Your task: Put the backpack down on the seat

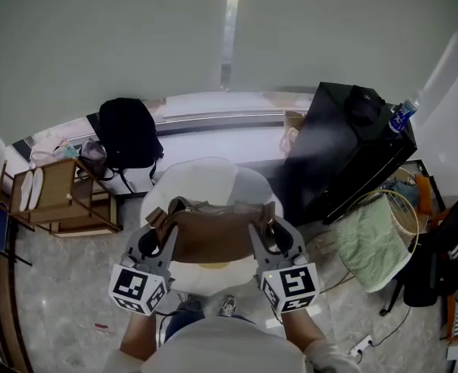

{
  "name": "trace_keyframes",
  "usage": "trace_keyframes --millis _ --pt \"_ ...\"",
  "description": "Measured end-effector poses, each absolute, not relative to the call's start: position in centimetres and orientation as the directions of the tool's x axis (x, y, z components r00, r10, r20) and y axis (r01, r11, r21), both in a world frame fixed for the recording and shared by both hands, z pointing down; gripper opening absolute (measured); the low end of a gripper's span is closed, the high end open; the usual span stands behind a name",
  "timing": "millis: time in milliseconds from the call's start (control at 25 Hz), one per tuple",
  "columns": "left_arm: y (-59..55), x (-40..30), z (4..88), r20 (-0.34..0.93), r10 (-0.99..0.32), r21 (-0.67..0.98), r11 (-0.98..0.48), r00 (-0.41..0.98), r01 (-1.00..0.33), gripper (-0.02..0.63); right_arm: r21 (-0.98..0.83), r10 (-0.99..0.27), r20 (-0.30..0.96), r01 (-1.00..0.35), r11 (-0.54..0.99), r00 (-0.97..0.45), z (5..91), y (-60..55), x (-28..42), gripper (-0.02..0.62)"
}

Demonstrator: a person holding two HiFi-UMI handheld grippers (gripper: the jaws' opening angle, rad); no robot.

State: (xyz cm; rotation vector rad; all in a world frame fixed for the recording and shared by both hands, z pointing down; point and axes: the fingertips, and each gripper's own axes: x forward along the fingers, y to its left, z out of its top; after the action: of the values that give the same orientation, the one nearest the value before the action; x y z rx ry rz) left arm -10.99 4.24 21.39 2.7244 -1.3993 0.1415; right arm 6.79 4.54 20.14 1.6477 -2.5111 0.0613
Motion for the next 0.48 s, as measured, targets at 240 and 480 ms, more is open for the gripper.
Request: trace_keyframes --millis 240,480 --pt "1.9 -13.4 21.0 0.115 -0.801 0.02 -0.59 0.588 -0.807 0.087 0.04 -0.916 0.133 -0.922 0.386 -0.378 19.9 2.6 4.4 0.166" --pt "-1.3 -16.7 21.0 0.108 -0.774 0.021 -0.625 0.623 -0.78 0.087 0.045 -0.934 0.126 -0.939 0.341 -0.334 19.6 0.2 1.0 0.166"
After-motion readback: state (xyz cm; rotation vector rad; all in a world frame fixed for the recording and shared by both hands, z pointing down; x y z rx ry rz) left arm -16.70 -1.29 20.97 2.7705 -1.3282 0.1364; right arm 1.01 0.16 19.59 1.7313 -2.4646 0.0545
